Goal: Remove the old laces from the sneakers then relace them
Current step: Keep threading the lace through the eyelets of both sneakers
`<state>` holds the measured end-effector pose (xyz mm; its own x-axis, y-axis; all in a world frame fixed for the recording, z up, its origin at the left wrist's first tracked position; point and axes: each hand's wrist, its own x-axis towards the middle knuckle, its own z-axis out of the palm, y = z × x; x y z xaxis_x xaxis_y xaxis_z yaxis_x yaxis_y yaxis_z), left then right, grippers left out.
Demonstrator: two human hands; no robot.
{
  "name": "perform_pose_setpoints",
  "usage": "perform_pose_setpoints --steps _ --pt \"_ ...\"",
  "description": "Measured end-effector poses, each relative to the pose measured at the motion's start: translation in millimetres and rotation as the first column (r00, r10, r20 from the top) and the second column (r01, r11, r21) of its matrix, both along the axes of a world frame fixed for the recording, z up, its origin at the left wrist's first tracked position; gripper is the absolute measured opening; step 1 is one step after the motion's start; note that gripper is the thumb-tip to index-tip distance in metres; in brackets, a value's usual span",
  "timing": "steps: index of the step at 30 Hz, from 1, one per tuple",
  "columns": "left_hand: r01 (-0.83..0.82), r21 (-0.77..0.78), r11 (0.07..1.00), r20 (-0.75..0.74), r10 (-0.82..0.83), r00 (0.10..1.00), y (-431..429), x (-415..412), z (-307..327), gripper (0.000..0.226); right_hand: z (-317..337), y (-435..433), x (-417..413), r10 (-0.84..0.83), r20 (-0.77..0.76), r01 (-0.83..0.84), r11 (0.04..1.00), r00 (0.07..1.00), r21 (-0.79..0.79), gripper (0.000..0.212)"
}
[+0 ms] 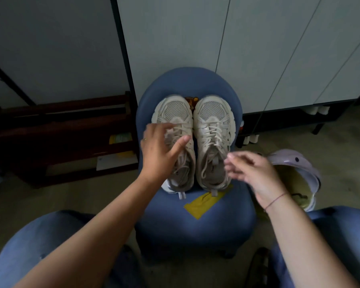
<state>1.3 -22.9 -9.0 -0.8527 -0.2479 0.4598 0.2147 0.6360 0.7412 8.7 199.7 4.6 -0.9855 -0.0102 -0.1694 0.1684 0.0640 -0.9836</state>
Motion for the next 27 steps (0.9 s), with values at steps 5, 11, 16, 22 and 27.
perform_pose_setpoints --steps 5,11,16,22,27 --pt "0.098 0.207 0.973 0.355 -0.168 0.920 -26 14 -45 0.130 -34 12 -34 0.195 -0.046 -0.185 0.967 0.980 0.174 0.117" --pt "0.264 0.355 0.897 0.369 -0.393 0.842 -26 16 -58 0.110 -63 2 -44 0.195 -0.088 -0.189 0.979 0.977 0.076 0.111" --pt "0.193 0.446 0.874 0.372 -0.377 0.848 -22 26 -51 0.098 -67 7 -27 0.130 -0.006 -0.130 0.991 0.991 0.003 0.104" --pt "0.019 0.523 0.852 0.544 -0.351 0.762 -20 52 -61 0.102 -84 22 5 0.147 0.233 -0.114 0.982 0.961 -0.148 0.105" --pt "0.022 0.523 0.852 0.580 -0.374 0.724 -23 63 -57 0.084 -69 1 14 0.108 0.162 -0.099 0.993 0.981 -0.067 0.027"
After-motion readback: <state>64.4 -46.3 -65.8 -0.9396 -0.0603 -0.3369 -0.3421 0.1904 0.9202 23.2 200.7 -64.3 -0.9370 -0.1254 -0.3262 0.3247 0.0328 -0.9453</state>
